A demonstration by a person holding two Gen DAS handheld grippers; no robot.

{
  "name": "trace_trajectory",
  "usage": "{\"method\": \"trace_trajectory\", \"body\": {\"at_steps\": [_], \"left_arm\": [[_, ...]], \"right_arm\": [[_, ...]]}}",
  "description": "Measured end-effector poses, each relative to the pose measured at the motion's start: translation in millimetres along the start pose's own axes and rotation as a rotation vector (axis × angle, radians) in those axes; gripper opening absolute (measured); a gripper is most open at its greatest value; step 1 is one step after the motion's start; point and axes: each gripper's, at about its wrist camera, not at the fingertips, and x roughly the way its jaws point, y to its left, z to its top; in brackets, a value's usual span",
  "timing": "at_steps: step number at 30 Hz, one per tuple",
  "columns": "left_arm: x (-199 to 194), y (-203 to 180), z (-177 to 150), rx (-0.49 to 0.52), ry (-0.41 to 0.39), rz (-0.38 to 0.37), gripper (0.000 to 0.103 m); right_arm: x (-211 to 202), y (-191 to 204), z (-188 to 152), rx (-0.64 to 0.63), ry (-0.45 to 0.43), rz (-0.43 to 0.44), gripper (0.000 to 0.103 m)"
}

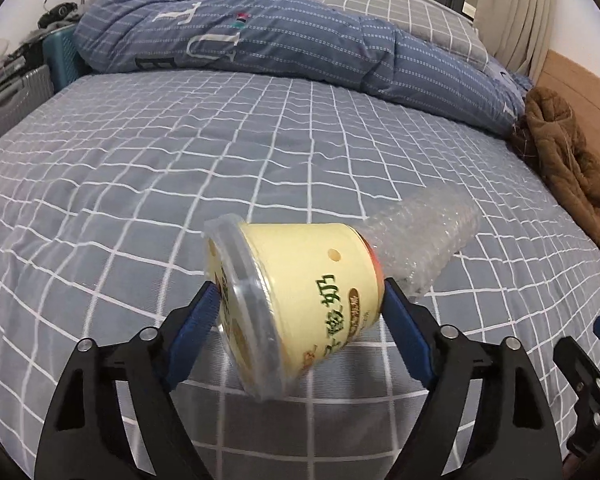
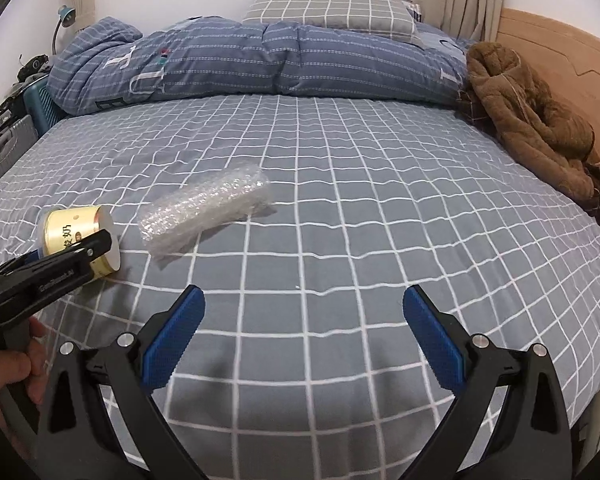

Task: Collect trash
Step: 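Grasp the yellow yogurt cup with the left tool while the right tool grasps the bubble wrap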

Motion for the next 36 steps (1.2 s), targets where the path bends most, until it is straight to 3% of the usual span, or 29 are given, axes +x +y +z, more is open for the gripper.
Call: {"method": "trace_trajectory", "body": {"at_steps": [12, 25, 36], "left_arm": [[-28.4, 57.8, 16.8, -0.001, -0.027, 0.003, 0.074], [-25.7, 93.1, 18.7, 0.004, -0.03, 0.019, 0.074], [-20.2, 89.5, 18.1, 0.012, -0.027, 0.024, 0.073]], "right_arm": [[36.7, 67.1, 41.0, -0.029, 0.024, 0.071, 0.095], [92.4, 92.5, 58.6, 0.089, 0.092, 0.098, 0.094], [114.9, 95.8, 53.8, 0.084, 0.137, 0.131, 0.047]]}}
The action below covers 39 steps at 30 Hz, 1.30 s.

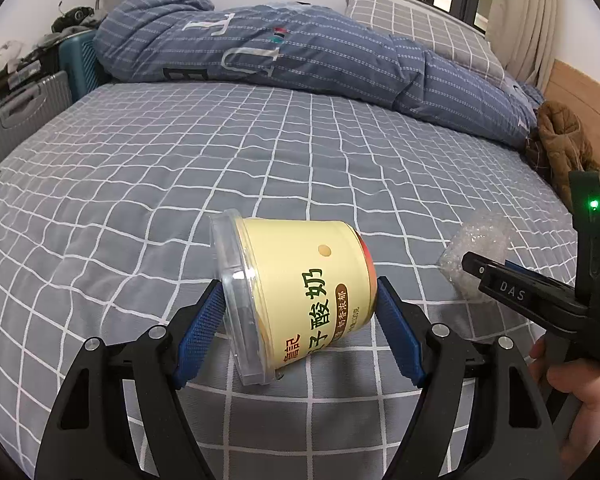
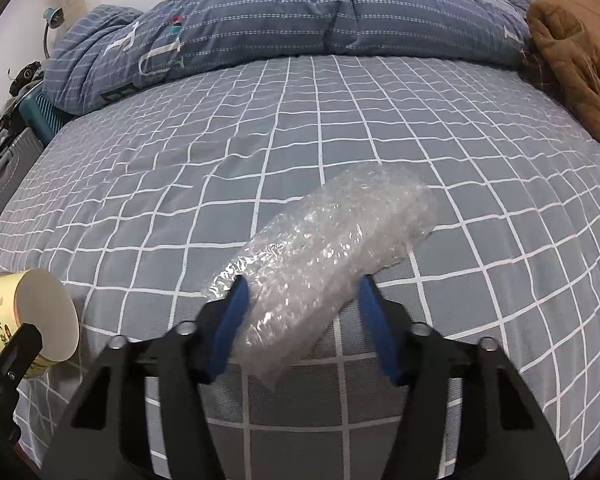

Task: Collect trash
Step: 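Grasp the yellow yogurt cup with the left tool while the right tool grasps the bubble wrap, then carry the yogurt cup with the left tool while the right tool carries the bubble wrap over the bin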

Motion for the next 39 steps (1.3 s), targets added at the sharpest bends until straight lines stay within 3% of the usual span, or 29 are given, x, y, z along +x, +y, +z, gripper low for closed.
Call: {"method": "trace_trajectory", "body": {"at_steps": [2, 3, 4, 23, 39], "left_arm": [[0.8, -2.0, -0.5, 0.005, 0.001, 0.001, 0.073], [1.1, -2.6, -0.7, 0.006, 0.002, 0.001, 0.073], [1.2, -2.7, -1.2, 0.006, 0.002, 0.001, 0.073], [-22.8, -11.6, -4.7, 0.006, -0.009, -0.024, 0.073], [-68.5, -21.3, -17.1, 0.009, -0.032, -0.069, 0.073]], "right_arm": [[-1.2, -1.2, -0.8, -0.003, -0.002, 0.005, 0.037], [-2.3, -1.3, -0.9, -0.008, -0.002, 0.008, 0.022], [-2.4, -1.0, -0.8, -0.01, 0.001, 0.011, 0.019], [-57.5, 4.4, -6.0, -0.1, -0.083, 0.007, 0.018], [-122.3, 4.1, -40.5, -0.172, -0.127, 0.051, 0.018]]}}
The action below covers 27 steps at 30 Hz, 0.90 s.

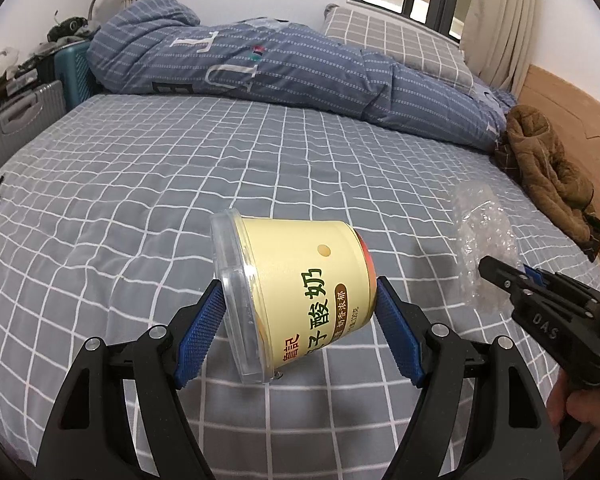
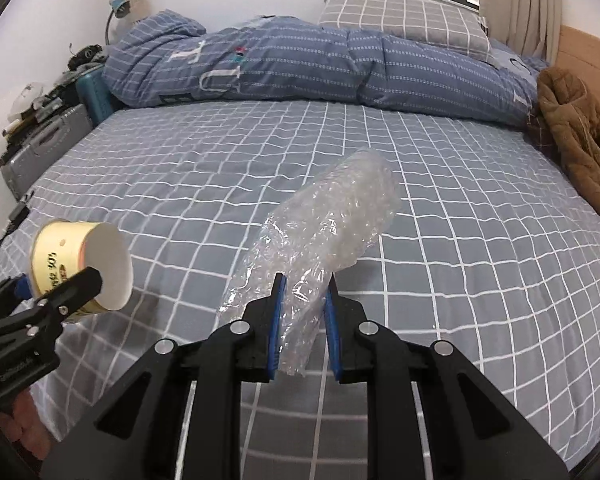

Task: Collect trash
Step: 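Carry the yogurt cup with the left tool while the right tool carries the bubble wrap over the bin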

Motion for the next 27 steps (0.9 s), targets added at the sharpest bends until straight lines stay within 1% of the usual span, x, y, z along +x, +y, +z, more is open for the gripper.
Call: {"method": "trace_trajectory", "body": {"at_steps": [8, 18, 27], "left_arm": [[-28.2, -9.7, -11.3, 0.018, -0.014, -0.015, 0.073], [-53.7, -17.0, -28.8, 0.048, -0.011, -0.005, 0.073], [-77.6, -17.7, -54.1, 0.054, 0.004, -0.001, 0.073]], "right_arm": [[-25.9, -0.9, -18.9, -0.006, -0.001, -0.004, 0.018], [-67.5, 9.4, -40.0, -0.015, -0.028, 0.009, 0.018], [-100.0, 18.2, -65.9, -0.028, -0.033, 0.013, 0.018]]}}
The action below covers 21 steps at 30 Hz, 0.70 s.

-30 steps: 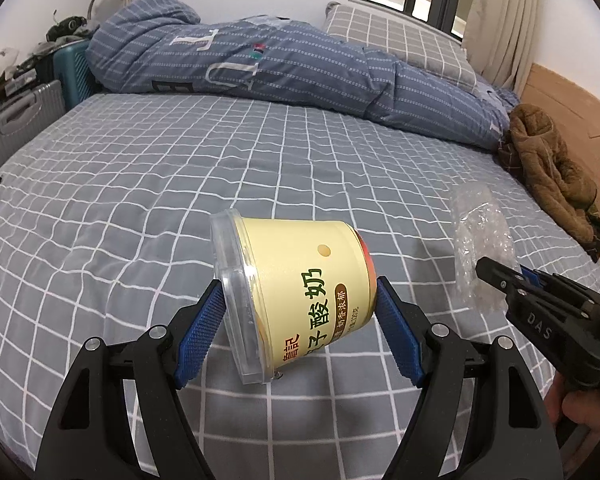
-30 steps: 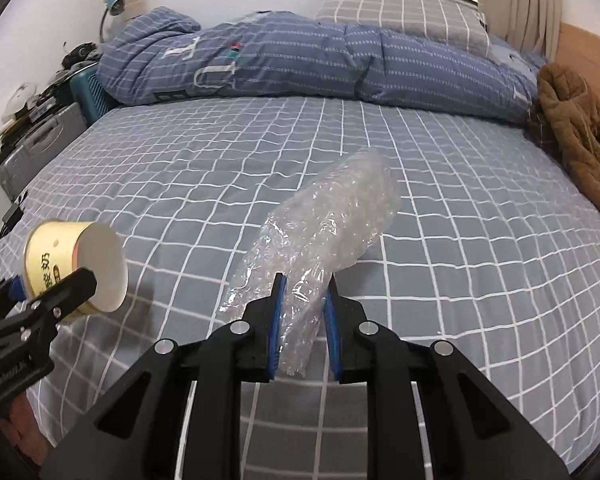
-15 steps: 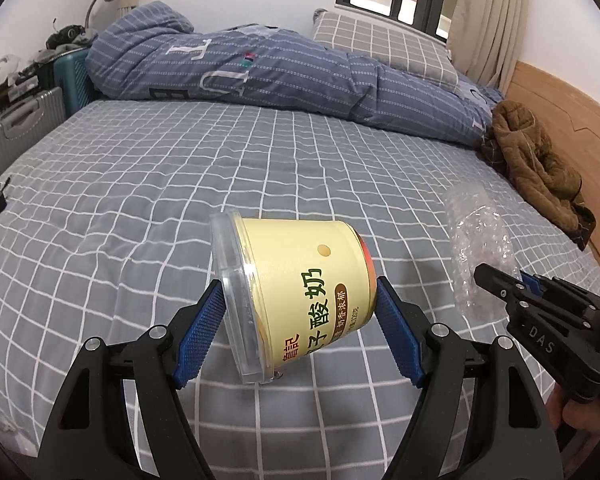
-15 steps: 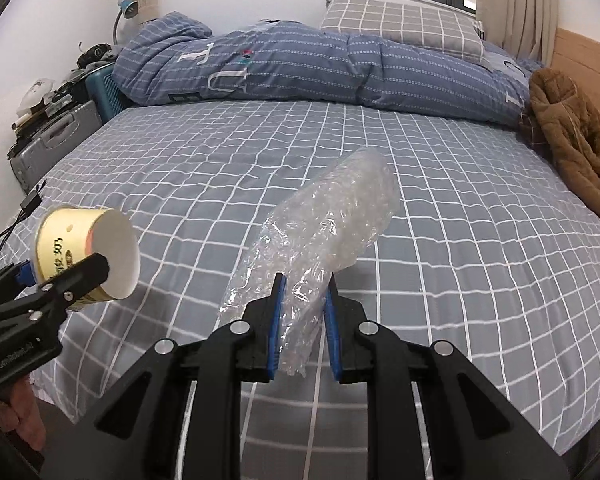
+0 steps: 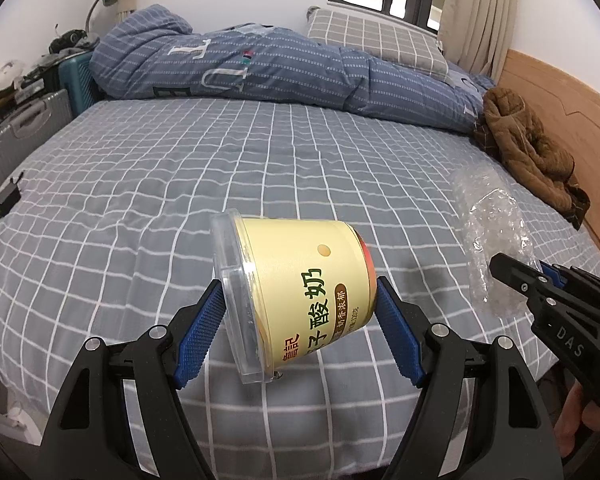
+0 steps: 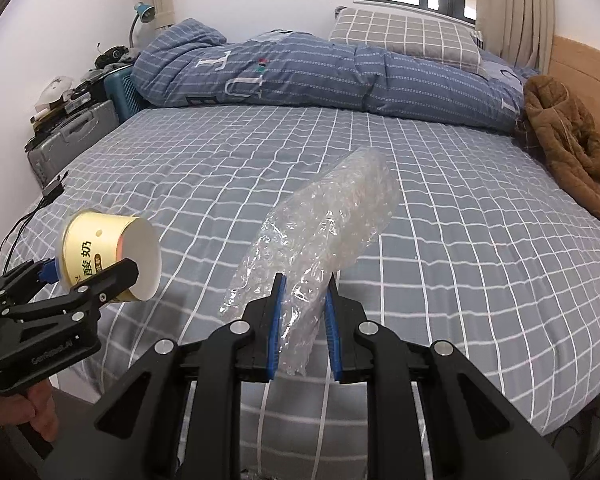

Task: Collect trash
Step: 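Carry the yogurt cup with the left tool while the right tool carries the bubble wrap over the bin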

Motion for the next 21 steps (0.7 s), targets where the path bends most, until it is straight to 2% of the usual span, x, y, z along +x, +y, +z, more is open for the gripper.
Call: {"method": "trace_trajectory", "body": {"at_steps": [21], "left_arm": [[-58.0, -9.6, -67.9, 0.003, 0.036, -0.017, 0.073]], "right_arm": [[-58.5, 29.7, -67.4, -0.06, 0.015, 0.016, 0.018]]}}
